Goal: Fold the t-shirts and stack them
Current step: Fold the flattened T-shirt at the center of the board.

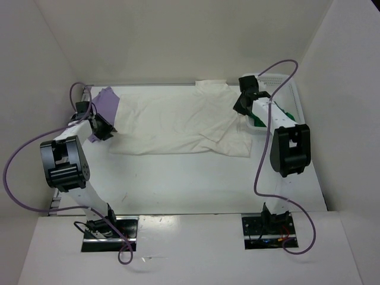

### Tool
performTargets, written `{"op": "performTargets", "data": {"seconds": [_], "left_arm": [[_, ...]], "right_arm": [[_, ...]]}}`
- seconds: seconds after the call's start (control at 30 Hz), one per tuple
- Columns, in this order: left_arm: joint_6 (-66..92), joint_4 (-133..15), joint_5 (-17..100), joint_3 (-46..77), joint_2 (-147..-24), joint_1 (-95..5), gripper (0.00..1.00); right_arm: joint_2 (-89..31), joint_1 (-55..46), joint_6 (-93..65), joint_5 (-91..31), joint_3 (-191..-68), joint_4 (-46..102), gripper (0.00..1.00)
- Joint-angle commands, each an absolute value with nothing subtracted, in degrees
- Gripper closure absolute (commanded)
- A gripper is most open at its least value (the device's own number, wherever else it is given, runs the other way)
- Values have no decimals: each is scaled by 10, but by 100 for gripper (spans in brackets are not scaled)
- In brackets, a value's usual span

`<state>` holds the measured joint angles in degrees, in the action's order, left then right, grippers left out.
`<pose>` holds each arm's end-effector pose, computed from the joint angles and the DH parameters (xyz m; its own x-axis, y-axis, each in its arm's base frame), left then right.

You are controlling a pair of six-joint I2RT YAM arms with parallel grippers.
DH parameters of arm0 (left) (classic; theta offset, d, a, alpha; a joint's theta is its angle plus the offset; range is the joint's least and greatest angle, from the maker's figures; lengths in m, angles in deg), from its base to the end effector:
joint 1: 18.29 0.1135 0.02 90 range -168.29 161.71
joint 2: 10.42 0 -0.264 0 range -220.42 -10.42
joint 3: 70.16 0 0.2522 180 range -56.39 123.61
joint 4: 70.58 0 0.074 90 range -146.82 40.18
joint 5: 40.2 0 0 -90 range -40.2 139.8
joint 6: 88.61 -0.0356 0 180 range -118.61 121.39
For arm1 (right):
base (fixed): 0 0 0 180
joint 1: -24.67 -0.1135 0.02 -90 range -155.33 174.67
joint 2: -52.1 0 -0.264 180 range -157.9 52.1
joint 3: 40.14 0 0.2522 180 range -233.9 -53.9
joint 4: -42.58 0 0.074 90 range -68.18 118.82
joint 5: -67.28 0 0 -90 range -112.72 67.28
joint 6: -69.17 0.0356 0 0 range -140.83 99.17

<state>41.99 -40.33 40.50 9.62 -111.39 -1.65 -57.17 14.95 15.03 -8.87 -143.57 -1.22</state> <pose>0.3594 0.1014 0.1962 -0.4478 -0.8041 -0.3910 -0.6289 0.5941 -0.5016 0.4236 0.0639 0.2543 -0.6152 0.4717 -0.6317 0.4310 0.8722 0.2315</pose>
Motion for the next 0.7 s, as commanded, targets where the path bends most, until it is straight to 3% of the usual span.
{"op": "performTargets", "data": {"seconds": [0.0,0.03,0.07,0.13,0.3,0.37,0.47,0.5,0.53,0.67], "left_arm": [[411,-421,420,122,-1121,-21,57],[411,-416,420,122,-1121,-21,45],[402,-408,420,122,-1108,-21,20],[396,-403,436,109,-1076,-21,15],[386,-379,454,54,-943,-21,15],[379,-365,437,31,-923,-21,20],[405,-390,372,-60,-906,0,28],[405,-396,367,-79,-906,0,35],[415,-408,367,-101,-906,0,37],[451,-432,362,-106,-930,5,41]], "right_arm": [[-592,154,143,-66,-1467,9,97],[-593,154,143,-66,-1467,14,92],[-593,154,143,-66,-1472,19,78],[-578,154,143,-72,-1472,19,66],[-514,154,133,-83,-1473,11,63],[-457,154,133,-98,-1414,24,63],[-352,154,170,-137,-1274,59,77],[-328,154,178,-159,-1238,68,84],[-308,154,185,-169,-1209,68,96],[-235,154,205,-169,-1096,68,99]]}}
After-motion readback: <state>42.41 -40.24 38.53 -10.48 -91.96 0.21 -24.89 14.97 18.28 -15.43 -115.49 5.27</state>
